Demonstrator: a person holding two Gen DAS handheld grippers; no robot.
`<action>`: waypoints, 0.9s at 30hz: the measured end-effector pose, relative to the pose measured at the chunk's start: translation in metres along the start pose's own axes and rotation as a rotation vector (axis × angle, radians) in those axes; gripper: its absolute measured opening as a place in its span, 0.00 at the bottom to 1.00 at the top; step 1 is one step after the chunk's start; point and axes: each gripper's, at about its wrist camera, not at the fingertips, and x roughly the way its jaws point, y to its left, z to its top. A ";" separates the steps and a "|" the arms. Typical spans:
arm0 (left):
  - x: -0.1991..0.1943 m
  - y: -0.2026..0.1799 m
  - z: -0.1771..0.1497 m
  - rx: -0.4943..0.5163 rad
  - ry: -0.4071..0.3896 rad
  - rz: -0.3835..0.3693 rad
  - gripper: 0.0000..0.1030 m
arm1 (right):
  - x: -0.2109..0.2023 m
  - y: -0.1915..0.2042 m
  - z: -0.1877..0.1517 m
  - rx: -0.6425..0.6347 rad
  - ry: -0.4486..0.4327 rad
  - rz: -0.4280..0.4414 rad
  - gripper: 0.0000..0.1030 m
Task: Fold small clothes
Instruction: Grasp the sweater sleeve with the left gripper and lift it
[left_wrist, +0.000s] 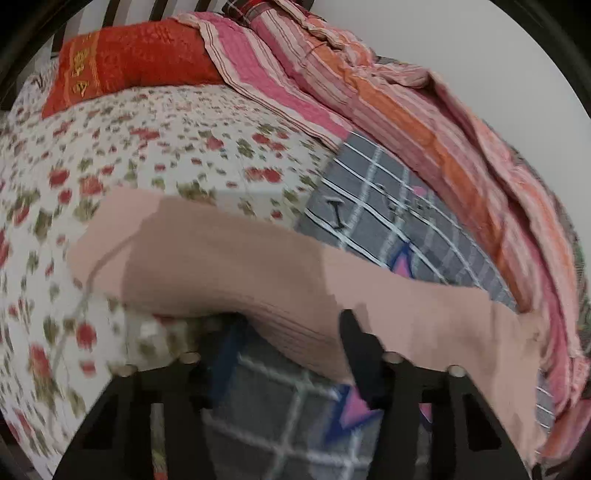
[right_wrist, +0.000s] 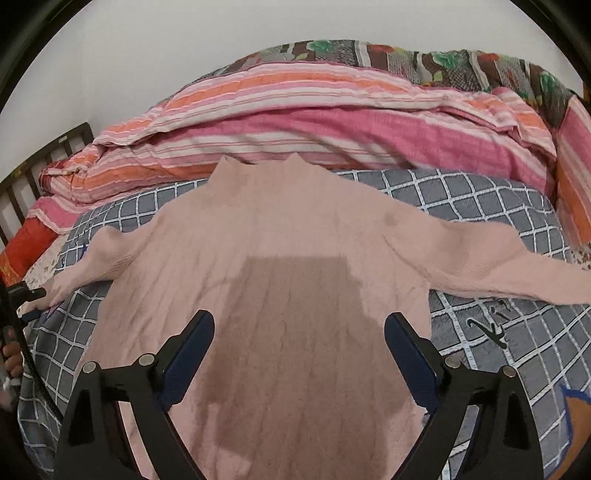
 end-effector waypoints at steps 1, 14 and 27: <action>0.003 -0.001 0.005 0.007 -0.005 0.011 0.31 | 0.001 -0.001 -0.001 0.002 0.000 -0.003 0.89; -0.078 -0.141 0.011 0.451 -0.243 0.033 0.10 | -0.003 -0.048 0.000 0.115 -0.052 -0.002 0.89; -0.096 -0.325 -0.089 0.753 -0.263 -0.146 0.10 | -0.018 -0.104 0.004 0.157 -0.107 -0.048 0.89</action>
